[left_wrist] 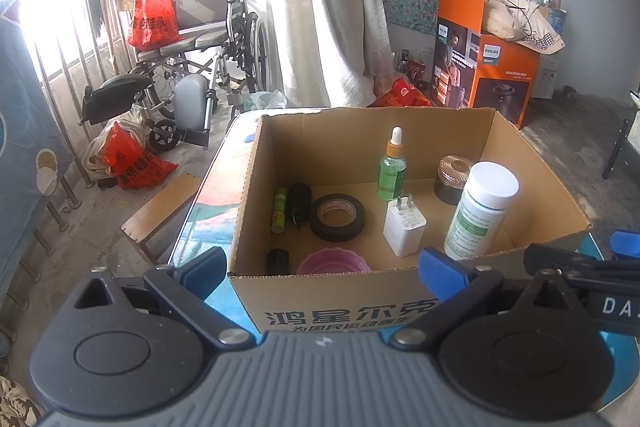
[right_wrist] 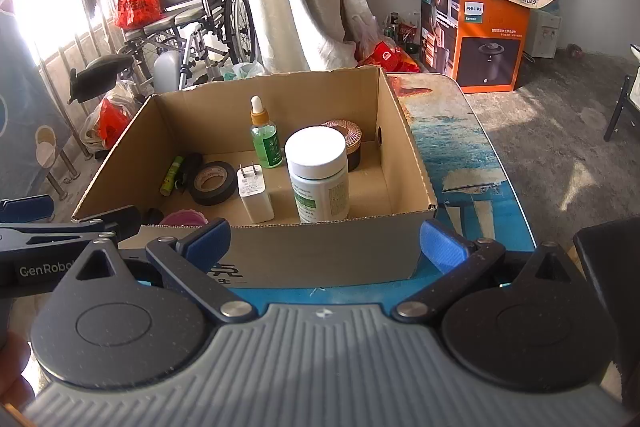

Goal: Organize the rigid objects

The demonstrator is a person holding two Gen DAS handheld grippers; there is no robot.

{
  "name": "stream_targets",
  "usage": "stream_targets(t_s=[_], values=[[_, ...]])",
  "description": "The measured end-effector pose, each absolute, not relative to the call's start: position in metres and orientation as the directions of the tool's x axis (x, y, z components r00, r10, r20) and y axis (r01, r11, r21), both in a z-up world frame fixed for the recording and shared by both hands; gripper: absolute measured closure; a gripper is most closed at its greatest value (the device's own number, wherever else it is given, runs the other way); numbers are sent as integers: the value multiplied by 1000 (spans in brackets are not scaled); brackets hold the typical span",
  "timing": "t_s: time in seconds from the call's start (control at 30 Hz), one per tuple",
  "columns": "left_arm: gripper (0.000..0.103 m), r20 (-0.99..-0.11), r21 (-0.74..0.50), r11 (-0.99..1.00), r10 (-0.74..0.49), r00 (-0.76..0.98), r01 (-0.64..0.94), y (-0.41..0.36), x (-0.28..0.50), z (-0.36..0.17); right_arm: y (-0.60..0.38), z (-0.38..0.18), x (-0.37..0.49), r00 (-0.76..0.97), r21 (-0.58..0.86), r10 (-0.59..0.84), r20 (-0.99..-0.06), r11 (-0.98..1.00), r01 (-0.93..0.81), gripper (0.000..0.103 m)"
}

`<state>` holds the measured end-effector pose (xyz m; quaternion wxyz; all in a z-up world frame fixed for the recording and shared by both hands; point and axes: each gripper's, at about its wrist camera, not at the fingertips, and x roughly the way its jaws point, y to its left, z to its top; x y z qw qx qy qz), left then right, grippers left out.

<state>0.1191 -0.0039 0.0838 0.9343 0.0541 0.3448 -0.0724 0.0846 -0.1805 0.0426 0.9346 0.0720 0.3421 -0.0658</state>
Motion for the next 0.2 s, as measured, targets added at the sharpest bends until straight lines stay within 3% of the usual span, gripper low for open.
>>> stream_targets(t_s=[0.2], values=[[0, -652, 52, 984, -97, 752, 173, -3, 119, 84, -181, 42, 84, 756, 93, -72, -650, 981, 173, 2]])
